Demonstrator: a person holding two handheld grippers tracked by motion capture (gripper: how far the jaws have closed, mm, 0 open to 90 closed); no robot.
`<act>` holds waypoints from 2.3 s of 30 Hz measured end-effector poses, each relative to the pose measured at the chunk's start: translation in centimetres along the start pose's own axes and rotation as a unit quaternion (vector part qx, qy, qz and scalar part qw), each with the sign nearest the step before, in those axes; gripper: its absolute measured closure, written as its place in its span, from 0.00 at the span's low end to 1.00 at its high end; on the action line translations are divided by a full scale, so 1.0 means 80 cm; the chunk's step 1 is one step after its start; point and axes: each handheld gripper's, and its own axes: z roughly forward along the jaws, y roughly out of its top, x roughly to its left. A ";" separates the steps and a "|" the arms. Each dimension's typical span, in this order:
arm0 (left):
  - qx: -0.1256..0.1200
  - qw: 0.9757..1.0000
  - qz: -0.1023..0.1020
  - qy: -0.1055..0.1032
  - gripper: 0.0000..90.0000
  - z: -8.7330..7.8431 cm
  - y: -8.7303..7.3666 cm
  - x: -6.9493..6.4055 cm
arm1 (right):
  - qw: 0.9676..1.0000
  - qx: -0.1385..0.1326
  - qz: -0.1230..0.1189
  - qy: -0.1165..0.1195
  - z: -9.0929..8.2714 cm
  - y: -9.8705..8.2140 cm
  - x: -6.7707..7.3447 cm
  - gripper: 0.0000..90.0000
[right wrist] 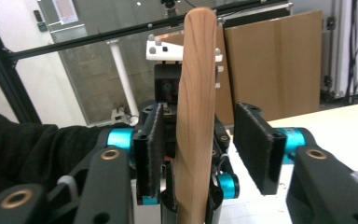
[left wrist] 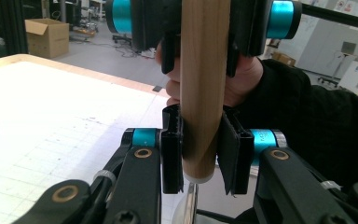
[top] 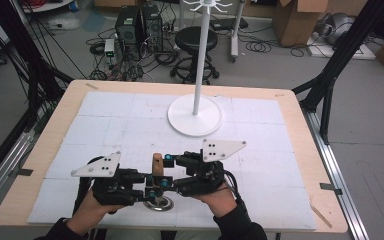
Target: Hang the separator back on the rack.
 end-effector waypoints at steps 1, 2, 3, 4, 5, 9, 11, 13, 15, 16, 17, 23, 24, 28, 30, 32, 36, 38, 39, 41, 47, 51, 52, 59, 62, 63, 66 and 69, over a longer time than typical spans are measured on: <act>0.001 1.000 0.000 -0.002 0.80 0.000 0.000 0.000 | 1.000 0.003 0.001 0.002 0.001 0.000 0.001 0.61; 0.001 1.000 0.000 -0.002 0.80 0.000 0.000 0.000 | 1.000 0.003 0.001 0.002 0.001 0.000 0.001 0.61; 0.001 1.000 0.000 -0.003 0.80 0.000 0.000 0.000 | 1.000 0.003 -0.001 0.003 0.002 -0.001 0.001 0.63; 0.001 1.000 0.000 -0.003 0.80 0.000 0.000 0.000 | 1.000 0.003 0.000 0.002 0.002 -0.001 0.001 0.65; 0.000 1.000 0.000 -0.003 0.80 -0.001 0.000 0.000 | 1.000 0.004 0.003 0.003 0.001 -0.001 0.000 0.66; -0.002 1.000 -0.001 -0.005 0.80 -0.001 0.000 0.000 | 1.000 0.005 -0.001 0.004 0.001 -0.001 0.000 0.71; 0.000 1.000 -0.002 -0.005 0.80 -0.001 0.000 0.001 | 1.000 0.008 0.002 0.007 0.002 -0.002 0.001 0.75; 0.002 1.000 -0.001 -0.004 0.80 -0.001 0.000 0.001 | 1.000 0.007 -0.001 0.009 0.003 -0.002 0.001 0.79; 0.000 1.000 -0.001 -0.001 0.80 -0.001 0.000 0.001 | 1.000 0.005 -0.003 0.008 0.003 -0.003 0.001 0.79; 0.000 1.000 -0.001 -0.001 0.80 -0.001 0.000 0.001 | 1.000 0.005 -0.003 0.006 0.003 -0.002 0.001 0.79; -0.003 1.000 0.000 0.003 0.80 -0.002 0.000 0.001 | 1.000 0.002 -0.005 0.001 0.003 -0.002 0.002 0.80; -0.027 0.998 -0.007 0.056 0.46 -0.017 -0.010 0.017 | 0.999 -0.003 -0.008 -0.051 -0.001 0.003 -0.008 0.80; -0.027 0.998 -0.007 0.056 0.43 -0.017 -0.010 0.017 | 0.998 -0.005 -0.008 -0.062 -0.002 0.005 -0.012 0.80; -0.028 0.994 -0.021 0.103 0.31 -0.036 -0.017 0.033 | 0.996 -0.012 -0.003 -0.083 -0.007 0.010 -0.027 0.80; -0.030 0.990 -0.023 0.134 0.28 -0.046 -0.019 0.039 | 0.995 -0.009 -0.004 -0.095 -0.009 0.014 -0.037 0.80; -0.026 0.983 -0.017 0.181 0.18 -0.060 -0.022 0.047 | 0.994 -0.005 -0.007 -0.106 -0.013 0.024 -0.053 0.80; -0.027 0.979 -0.014 0.202 0.18 -0.073 -0.027 0.054 | 0.993 -0.003 -0.011 -0.119 -0.016 0.040 -0.069 0.80; -0.031 0.977 -0.012 0.213 0.18 -0.084 -0.033 0.059 | 0.990 -0.002 -0.015 -0.138 -0.017 0.058 -0.084 0.80; -0.031 0.977 -0.012 0.213 0.19 -0.084 -0.033 0.059 | 0.989 0.001 -0.015 -0.144 -0.017 0.064 -0.089 0.80; -0.024 0.974 -0.020 0.223 0.20 -0.094 -0.038 0.063 | 0.988 0.002 -0.018 -0.156 -0.017 0.079 -0.101 0.80; -0.049 0.964 -0.030 0.259 0.17 -0.111 -0.038 0.068 | 0.980 -0.002 -0.019 -0.197 -0.016 0.119 -0.130 0.80; -0.059 0.959 -0.030 0.276 0.17 -0.120 -0.039 0.073 | 0.976 -0.007 -0.019 -0.217 -0.018 0.141 -0.144 0.80; -0.057 0.958 -0.029 0.279 0.17 -0.120 -0.040 0.073 | 0.975 -0.007 -0.019 -0.222 -0.018 0.149 -0.148 0.80; -0.049 0.960 -0.032 0.275 0.18 -0.120 -0.041 0.074 | 0.966 -0.010 -0.026 -0.255 -0.022 0.200 -0.172 0.80; -0.051 0.960 -0.030 0.275 0.18 -0.121 -0.041 0.073 | 0.965 -0.010 -0.023 -0.262 -0.021 0.210 -0.179 0.80; -0.051 0.960 -0.030 0.275 0.18 -0.121 -0.041 0.073 | 0.964 -0.013 -0.024 -0.265 -0.021 0.213 -0.182 0.80; -0.056 0.959 -0.032 0.275 0.18 -0.121 -0.041 0.073 | 0.963 -0.017 -0.022 -0.268 -0.020 0.220 -0.187 0.80; -0.052 0.959 -0.032 0.277 0.18 -0.121 -0.041 0.074 | 0.961 -0.022 -0.018 -0.274 -0.021 0.230 -0.196 0.80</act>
